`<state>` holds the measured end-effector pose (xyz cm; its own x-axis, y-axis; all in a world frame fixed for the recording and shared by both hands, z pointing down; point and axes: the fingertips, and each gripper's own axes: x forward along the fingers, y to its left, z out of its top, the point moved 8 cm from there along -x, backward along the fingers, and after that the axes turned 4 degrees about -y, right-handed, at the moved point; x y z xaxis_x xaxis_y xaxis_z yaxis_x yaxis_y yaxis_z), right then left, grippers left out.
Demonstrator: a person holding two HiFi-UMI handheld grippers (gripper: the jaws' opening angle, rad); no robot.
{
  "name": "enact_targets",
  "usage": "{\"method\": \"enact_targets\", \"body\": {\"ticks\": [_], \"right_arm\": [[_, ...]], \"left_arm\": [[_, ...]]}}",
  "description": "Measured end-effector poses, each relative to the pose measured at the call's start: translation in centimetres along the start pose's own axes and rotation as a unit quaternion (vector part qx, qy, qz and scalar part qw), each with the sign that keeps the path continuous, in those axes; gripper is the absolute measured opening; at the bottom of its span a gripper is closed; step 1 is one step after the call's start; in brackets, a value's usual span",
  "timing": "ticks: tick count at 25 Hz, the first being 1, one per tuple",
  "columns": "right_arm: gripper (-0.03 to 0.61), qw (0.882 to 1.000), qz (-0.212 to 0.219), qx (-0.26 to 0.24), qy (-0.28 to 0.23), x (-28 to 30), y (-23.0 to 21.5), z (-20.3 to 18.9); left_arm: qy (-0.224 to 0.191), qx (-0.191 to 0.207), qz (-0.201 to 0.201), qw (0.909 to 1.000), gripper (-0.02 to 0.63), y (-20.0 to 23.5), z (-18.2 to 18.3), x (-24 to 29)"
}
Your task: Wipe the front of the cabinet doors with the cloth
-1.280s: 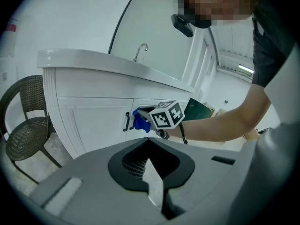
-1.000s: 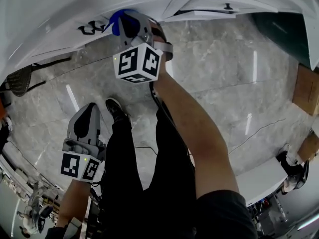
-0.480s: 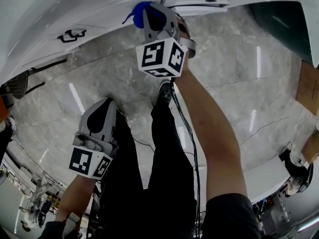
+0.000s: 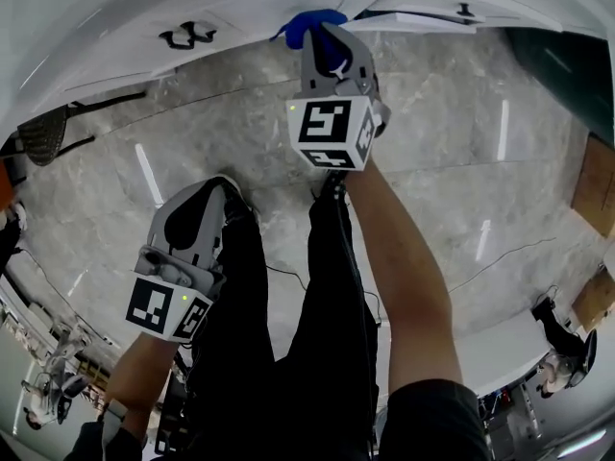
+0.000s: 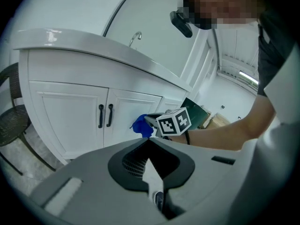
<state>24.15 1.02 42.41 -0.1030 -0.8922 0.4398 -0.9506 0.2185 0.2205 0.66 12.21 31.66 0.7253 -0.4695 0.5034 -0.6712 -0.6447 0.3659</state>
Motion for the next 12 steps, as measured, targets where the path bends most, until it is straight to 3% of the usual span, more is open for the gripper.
{"method": "enact_targets", "body": {"ticks": [6,12], "right_arm": [[0.029,0.998,0.046,0.04,-0.001,4.6,7.9,1.8],[0.029,0.995,0.088,0.033,0.023,8.4,11.9,1.7]], "left_arm": [[-0.003,-0.011,0.03,0.9995,-0.002,4.8,-0.4,-4.1],[-0.006,-0.032,0.055,0.998,-0.002,7.3,-1.3,-5.9]]}}
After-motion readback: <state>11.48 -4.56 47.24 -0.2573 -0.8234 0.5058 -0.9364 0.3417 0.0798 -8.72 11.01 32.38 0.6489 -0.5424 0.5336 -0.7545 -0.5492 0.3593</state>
